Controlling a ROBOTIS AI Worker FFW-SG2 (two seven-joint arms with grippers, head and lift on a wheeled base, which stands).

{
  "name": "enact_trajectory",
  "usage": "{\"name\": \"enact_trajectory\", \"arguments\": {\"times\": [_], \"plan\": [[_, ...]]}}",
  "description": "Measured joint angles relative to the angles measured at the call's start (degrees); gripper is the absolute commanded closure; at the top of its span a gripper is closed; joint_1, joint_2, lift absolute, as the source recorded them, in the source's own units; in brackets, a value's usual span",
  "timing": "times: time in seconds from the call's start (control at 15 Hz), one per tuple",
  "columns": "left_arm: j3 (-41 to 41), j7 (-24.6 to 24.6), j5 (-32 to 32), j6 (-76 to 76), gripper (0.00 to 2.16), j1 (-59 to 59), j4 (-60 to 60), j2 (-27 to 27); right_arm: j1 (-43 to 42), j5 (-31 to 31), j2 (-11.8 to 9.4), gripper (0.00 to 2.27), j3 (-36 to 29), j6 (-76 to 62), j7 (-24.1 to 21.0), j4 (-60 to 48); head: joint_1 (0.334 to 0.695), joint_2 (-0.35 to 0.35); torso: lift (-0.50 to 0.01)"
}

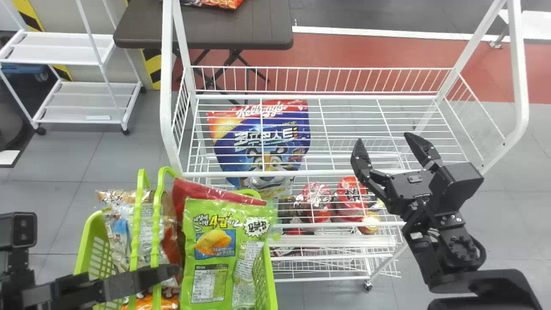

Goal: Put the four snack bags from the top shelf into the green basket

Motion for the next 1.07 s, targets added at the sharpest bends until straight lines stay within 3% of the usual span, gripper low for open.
{"name": "enact_trajectory", "arguments": {"times": [1.07], "plan": [[1.31, 0.0, -0.83, 0.0, 2.15, 4.71, -6.03, -1.61, 2.73, 0.82, 0.07, 0.08, -0.11, 8.51, -2.52, -4.43, 0.695, -0.092, 0.0]]}}
